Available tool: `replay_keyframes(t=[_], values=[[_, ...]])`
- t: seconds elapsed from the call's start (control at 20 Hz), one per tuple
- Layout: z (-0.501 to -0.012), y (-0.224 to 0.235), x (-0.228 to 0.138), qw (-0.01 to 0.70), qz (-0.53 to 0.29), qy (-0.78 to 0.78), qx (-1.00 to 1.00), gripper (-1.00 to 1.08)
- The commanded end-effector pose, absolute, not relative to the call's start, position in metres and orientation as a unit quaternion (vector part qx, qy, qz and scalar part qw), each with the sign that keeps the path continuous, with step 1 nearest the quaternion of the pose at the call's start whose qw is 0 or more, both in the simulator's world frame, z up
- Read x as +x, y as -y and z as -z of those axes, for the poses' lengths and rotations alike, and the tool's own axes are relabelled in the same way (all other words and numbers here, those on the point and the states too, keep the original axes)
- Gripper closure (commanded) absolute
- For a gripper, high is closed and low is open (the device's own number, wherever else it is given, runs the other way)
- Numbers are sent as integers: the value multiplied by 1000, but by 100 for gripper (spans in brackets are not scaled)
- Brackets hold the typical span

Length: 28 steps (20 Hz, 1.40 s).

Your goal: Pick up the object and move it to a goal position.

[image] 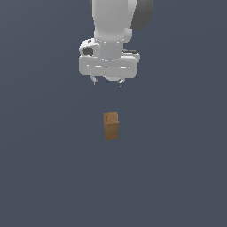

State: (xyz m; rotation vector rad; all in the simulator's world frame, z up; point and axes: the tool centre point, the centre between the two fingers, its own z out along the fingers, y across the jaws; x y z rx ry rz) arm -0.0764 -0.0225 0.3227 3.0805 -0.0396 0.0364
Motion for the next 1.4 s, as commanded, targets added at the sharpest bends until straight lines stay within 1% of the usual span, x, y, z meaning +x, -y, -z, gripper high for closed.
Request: replay_keyframes(t=[0.0,0.4,1.0,1.35], values=[[-323,23,-77,31,-11,13,999,-92],[-302,21,-65,25,-9,3,1000,-92],[-221,15,-30,6,-2,-28,1000,-92],[-195,14,-23,1,0,-36,999,-92]])
